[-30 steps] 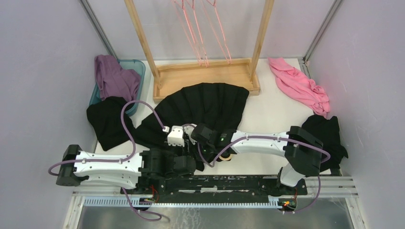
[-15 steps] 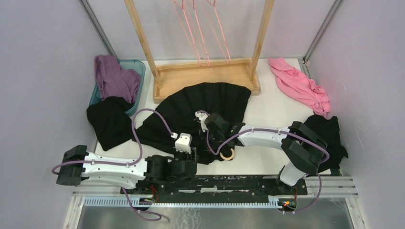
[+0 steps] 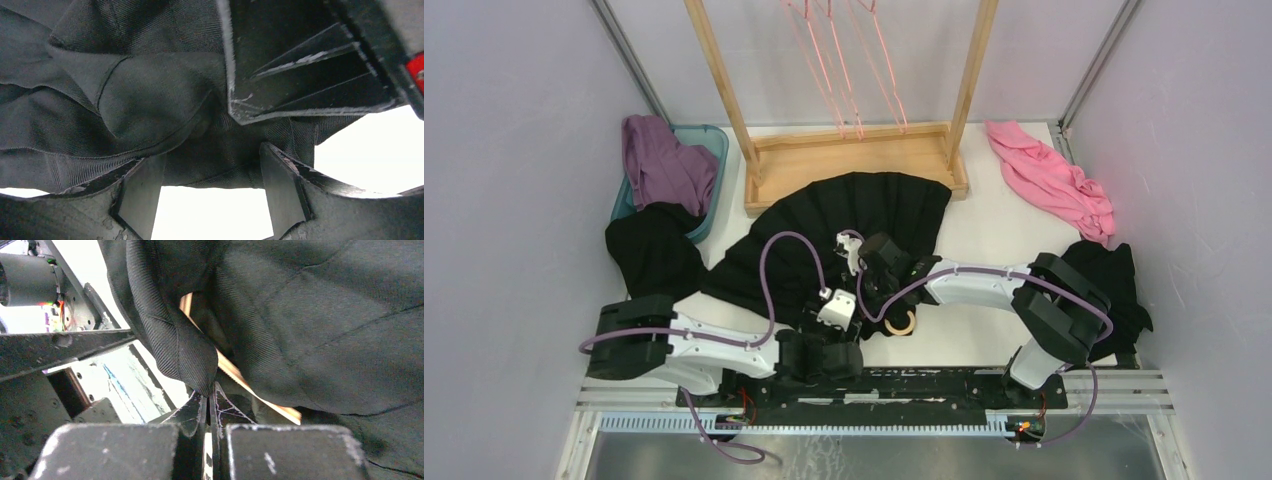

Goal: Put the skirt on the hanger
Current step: Hang the skirt at the center of the board.

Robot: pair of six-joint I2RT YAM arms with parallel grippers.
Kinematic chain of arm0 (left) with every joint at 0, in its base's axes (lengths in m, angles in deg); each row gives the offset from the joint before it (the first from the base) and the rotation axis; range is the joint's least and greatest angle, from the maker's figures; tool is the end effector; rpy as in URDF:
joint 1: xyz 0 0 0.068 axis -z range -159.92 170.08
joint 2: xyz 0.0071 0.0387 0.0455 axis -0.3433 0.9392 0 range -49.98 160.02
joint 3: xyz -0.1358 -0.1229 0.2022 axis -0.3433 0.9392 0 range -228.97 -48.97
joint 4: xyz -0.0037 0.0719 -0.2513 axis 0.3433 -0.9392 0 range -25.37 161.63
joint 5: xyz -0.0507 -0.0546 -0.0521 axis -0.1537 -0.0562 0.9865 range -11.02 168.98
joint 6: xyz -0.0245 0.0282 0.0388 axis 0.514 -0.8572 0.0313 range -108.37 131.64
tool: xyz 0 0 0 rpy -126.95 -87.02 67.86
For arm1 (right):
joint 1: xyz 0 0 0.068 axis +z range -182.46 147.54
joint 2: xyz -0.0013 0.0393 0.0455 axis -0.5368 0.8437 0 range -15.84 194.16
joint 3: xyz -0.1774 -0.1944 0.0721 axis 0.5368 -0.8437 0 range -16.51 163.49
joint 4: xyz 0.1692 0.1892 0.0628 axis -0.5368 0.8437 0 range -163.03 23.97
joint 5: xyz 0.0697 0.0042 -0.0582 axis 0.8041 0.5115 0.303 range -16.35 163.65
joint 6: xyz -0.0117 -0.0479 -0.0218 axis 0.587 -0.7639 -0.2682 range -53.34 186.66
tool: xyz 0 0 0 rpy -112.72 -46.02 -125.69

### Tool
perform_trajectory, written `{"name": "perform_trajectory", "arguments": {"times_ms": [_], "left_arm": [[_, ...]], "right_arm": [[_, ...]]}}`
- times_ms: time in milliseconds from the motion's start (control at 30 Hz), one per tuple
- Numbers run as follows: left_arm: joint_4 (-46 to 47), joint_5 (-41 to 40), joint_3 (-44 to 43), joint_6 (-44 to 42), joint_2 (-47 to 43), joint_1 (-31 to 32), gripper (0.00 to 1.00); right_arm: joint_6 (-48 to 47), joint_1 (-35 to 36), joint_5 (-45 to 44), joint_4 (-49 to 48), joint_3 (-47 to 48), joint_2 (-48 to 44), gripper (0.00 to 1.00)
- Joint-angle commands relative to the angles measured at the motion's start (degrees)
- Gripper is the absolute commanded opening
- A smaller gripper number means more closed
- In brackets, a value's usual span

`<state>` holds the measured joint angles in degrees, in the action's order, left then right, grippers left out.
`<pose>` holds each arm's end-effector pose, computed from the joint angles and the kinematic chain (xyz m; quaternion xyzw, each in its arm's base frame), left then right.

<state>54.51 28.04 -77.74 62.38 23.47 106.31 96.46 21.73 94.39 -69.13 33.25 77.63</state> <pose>0.0412 -0.2045 0.1521 0.1670 0.8659 -0.0517 0.4687 0.1810 0.2725 0.1719 -0.2573 0.8827 0.3626 0.1520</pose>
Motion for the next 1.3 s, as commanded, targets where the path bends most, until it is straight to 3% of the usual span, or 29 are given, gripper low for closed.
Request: {"name": "perform_trajectory", "arguments": {"times_ms": [0,300,600,767,833,933,1000,1267], "left_arm": [[3.21,-4.59,-4.52,-7.53,4.16,-0.52,0.77],[13.20,-0.07,-1.10,-21.11,-2.31,-1.47,0.76],[22.22,15.66,3.57,-25.29,-2.84,-10.95,0.76],[25.24,17.71,5.48,-24.66,-3.39,-12.71,0.75],[26.60,19.87,5.09,-24.48,-1.22,-13.64,0.75],[28.08,20.80,3.68,-24.15,3.45,-13.81,0.74],[28.74,21.34,2.46,-24.24,7.35,-13.78,0.73],[30.44,22.59,1.16,-23.63,12.16,-13.75,0.64]], "right_arm": [[0.79,-0.66,3.43,-1.23,-0.13,-2.36,0.01],[0.85,-1.32,5.31,-0.89,-0.71,-2.57,0.01],[1.74,-1.97,9.65,-0.99,-0.67,-2.55,0.01],[3.46,-2.85,14.16,-1.89,-0.36,-0.87,0.01],[4.81,-3.07,16.00,-2.91,-0.25,-0.10,0.07],[6.29,-4.16,17.12,-2.85,-0.36,-0.28,0.27],[6.64,-5.17,16.90,-1.62,-0.58,-1.51,0.35],[1.97,-9.48,7.25,12.84,1.27,-9.06,0.38]]}}
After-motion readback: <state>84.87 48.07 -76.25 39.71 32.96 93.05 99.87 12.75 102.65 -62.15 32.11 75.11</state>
